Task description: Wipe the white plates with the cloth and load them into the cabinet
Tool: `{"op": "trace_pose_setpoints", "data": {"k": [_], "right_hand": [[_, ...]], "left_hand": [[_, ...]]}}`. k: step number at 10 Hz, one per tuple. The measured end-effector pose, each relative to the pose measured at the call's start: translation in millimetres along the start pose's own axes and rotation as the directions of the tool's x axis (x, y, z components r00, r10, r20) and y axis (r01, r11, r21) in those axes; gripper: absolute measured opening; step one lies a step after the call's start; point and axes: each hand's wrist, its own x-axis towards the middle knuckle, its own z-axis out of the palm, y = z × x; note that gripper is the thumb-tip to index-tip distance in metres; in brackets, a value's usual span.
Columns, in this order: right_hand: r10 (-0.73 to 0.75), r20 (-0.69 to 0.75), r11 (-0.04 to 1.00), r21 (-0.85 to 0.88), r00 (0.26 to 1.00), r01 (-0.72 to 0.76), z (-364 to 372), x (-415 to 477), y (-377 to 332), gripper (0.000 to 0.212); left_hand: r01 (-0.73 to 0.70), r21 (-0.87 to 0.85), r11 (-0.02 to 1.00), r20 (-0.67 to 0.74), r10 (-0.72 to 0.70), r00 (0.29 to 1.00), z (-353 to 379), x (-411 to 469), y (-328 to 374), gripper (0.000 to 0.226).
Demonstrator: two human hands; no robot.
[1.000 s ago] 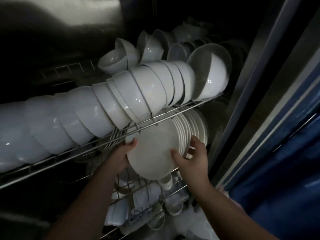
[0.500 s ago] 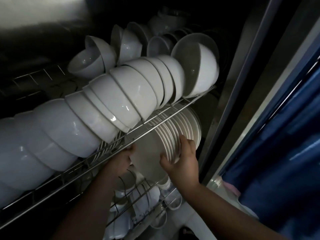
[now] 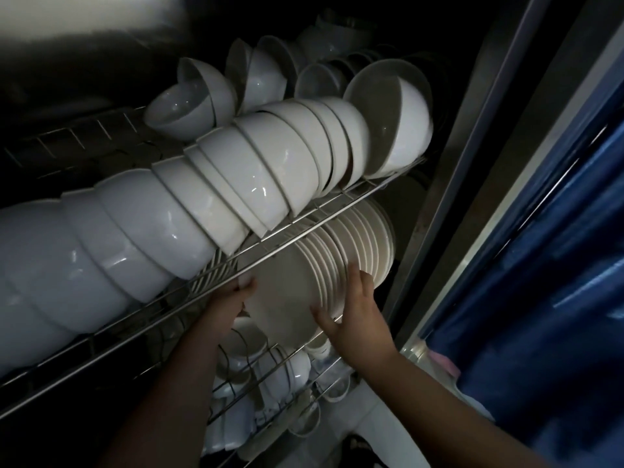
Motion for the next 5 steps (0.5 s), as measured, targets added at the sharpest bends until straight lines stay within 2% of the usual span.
{"op": "trace_pose_setpoints", "data": {"k": [1,2,3,4,5], "right_hand": [[0.019,0.009,0.998,-0.067,1.000,-0.019,-4.6,-0.8,-1.0,0.089],[-0.057,-0.102,0.952,-0.304,0.993,0.024,-7.8,-1.8,-3.2,0.084],[-0.088,-0.092,0.951,-0.304,0.992,0.056,-14.9,0.4,2.1,0.082],[-0.173,-0.166,0.966,-0.222,0.971,0.134,-20.9,4.3,-0.1,0.081],[-0.400,-0.154,0.916,-0.087,0.904,0.391,-18.0,19.5,-20.4,0.064]], "left_hand": [[-0.044,0.049,0.998,-0.056,0.047,0.997,-1.4,-4.6,-2.1,0.032],[-0.095,0.112,0.989,-0.122,0.108,0.987,-0.5,-9.6,-2.0,0.030],[-0.197,0.245,0.949,-0.133,0.234,0.963,-1.9,-15.8,-3.6,0.022],[-0.270,0.172,0.947,-0.204,0.303,0.931,-0.9,-34.7,-2.9,0.023],[-0.337,0.264,0.904,-0.315,0.412,0.855,-0.6,-57.2,-1.2,0.035]]}}
